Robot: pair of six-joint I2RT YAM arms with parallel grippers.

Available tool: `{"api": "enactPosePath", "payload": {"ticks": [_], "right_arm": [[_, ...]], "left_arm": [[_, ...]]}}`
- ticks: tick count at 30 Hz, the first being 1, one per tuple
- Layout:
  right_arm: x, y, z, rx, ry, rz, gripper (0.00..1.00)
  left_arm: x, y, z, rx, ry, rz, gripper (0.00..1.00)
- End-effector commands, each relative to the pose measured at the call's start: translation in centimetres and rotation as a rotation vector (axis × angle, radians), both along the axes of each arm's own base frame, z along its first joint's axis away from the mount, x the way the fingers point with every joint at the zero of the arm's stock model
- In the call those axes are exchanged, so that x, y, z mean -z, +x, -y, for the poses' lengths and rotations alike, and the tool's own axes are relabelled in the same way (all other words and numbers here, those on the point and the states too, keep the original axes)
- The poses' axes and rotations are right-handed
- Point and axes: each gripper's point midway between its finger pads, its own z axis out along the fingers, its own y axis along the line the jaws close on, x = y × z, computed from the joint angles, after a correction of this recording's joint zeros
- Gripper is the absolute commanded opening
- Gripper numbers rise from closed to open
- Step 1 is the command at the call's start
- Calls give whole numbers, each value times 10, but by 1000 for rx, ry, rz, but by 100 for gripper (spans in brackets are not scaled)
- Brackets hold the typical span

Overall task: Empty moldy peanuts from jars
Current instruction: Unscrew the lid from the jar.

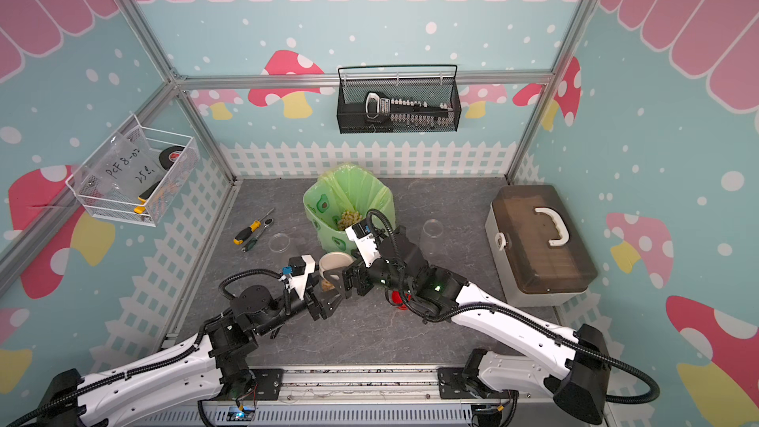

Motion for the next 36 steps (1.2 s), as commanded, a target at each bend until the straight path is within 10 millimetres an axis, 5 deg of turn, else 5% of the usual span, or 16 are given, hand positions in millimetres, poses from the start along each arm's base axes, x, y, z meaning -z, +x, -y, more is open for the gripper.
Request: {"api": "enactPosePath", "payload": {"ticks": [1,8,36], "right_arm": [[2,1,16,22,-14,8,97],[-7,1,36,46,4,17,96],[-14,-2,-18,-75,18,11,99]], "left_arm": [[-36,0,-3,-4,-86,61,47],[-35,1,-3,-7,-82,58,47],[-37,4,1,-5,-73,61,45]]}}
